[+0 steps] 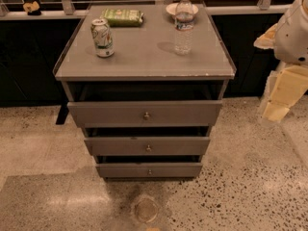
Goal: Open top drawer
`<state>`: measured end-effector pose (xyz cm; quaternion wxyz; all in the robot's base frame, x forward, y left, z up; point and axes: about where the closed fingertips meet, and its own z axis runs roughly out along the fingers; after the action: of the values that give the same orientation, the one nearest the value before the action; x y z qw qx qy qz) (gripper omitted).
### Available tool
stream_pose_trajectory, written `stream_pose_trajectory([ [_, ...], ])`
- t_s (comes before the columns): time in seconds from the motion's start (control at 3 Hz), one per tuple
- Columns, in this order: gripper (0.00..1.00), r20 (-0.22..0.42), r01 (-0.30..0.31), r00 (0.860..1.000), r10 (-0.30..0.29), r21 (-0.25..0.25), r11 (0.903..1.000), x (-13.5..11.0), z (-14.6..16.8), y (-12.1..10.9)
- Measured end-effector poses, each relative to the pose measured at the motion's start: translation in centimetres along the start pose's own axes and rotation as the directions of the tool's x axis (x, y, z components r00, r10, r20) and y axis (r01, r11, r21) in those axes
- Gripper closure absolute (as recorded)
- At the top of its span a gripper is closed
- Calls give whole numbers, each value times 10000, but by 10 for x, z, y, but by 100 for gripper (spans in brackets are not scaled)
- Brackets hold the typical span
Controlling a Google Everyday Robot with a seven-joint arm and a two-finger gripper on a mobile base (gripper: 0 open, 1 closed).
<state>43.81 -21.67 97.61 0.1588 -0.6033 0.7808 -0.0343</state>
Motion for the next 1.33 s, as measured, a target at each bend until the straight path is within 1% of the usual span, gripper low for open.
stream_pose_trajectory([
  [0.33,0,-1,0,10000,0,1,10000,0,0,0],
  [0.67,0,-460,139,9989,-125,297,9995,2,0,11],
  [1.0,0,-685,219,9975,-174,651,9976,15,7,42],
  [1.33,0,-663,201,9977,-160,615,9979,41,45,70],
])
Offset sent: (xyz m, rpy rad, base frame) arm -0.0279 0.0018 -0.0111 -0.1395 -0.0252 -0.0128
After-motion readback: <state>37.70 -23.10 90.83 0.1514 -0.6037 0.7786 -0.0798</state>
